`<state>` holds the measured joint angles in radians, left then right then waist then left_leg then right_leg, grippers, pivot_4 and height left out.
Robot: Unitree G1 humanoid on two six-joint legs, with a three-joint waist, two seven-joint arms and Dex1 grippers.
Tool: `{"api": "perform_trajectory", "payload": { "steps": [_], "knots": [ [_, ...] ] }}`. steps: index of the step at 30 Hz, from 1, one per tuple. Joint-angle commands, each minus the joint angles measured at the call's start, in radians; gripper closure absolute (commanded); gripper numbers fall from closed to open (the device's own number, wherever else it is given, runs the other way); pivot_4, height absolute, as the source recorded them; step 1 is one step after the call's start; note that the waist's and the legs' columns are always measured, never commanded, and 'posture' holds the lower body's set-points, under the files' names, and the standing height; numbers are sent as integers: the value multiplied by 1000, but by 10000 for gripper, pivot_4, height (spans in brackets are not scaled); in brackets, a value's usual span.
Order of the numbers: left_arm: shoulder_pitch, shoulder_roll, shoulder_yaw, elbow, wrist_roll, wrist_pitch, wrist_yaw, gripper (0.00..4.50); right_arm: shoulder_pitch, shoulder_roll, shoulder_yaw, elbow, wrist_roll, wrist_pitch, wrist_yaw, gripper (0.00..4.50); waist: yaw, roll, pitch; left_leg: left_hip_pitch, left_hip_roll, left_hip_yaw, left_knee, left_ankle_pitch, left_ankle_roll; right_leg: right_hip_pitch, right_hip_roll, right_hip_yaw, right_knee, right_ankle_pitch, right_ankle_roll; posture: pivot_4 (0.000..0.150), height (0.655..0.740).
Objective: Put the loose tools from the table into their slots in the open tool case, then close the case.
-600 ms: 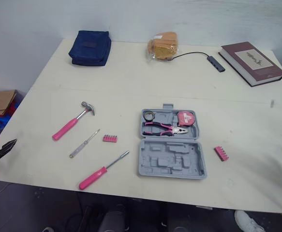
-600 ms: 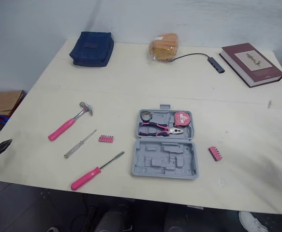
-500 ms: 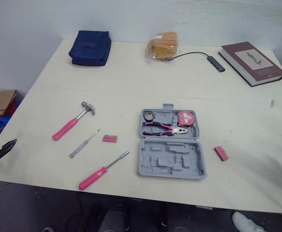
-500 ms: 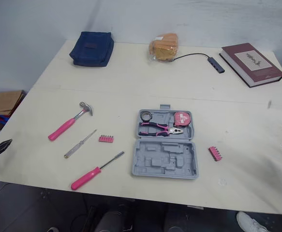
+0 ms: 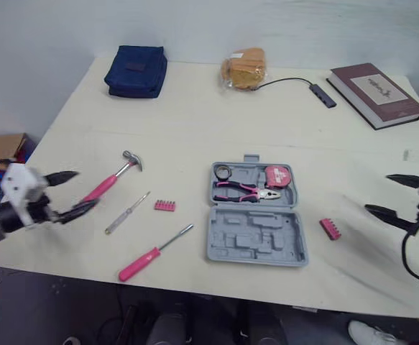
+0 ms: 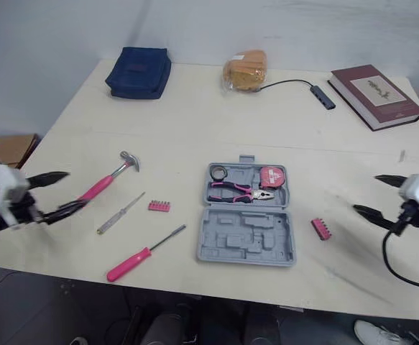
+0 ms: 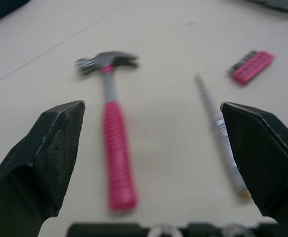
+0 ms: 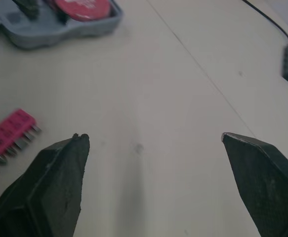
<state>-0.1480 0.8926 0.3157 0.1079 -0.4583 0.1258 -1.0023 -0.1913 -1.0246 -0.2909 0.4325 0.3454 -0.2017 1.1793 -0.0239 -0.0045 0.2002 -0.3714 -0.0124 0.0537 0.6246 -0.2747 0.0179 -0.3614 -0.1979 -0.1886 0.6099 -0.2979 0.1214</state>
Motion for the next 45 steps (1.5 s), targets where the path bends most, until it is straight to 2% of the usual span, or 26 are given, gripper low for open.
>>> {"api": "perform_trajectory", "payload": {
  "steps": [1,6,7,12,17,33,45],
  "knots": [
    [-49,-31,-94,-171,-5,129,53,17599,-27,17,42,-84,10,82,18,18710,3,0,0,0,1,0,2,-1,0,1,1,0,0,0,0,1500,7400],
    [-135,-89,-239,-280,25,281,107,41080,-73,49,122,-103,-44,88,25,44723,11,0,0,-1,1,4,7,-4,3,1,2,1,0,1,2,1500,7400],
    [-152,-103,-258,-285,34,298,120,44583,-81,55,133,-102,-48,86,30,45000,11,0,0,0,1,6,7,-4,4,1,2,1,-1,1,3,1500,7400],
    [-232,-189,-383,-295,69,392,160,44896,-114,92,187,-111,-76,94,29,45000,21,0,0,1,3,9,9,-6,4,1,4,1,-2,2,3,1500,7400],
    [-294,-263,-501,-244,158,417,185,44896,-140,138,242,-127,-126,77,8,45000,27,0,0,0,4,9,11,-7,4,1,5,1,-3,2,4,1500,7400],
    [-393,-448,-611,-100,296,415,242,44896,-128,204,312,-199,-179,94,-24,45000,26,-1,0,-2,11,10,21,-12,2,1,13,2,-3,3,2,1500,7400],
    [-342,-397,-629,-140,319,308,116,44896,-67,200,318,-298,-168,108,-7,45000,27,-1,0,-2,12,11,23,-14,3,1,13,3,-4,3,2,1500,7400]
  ]
}}
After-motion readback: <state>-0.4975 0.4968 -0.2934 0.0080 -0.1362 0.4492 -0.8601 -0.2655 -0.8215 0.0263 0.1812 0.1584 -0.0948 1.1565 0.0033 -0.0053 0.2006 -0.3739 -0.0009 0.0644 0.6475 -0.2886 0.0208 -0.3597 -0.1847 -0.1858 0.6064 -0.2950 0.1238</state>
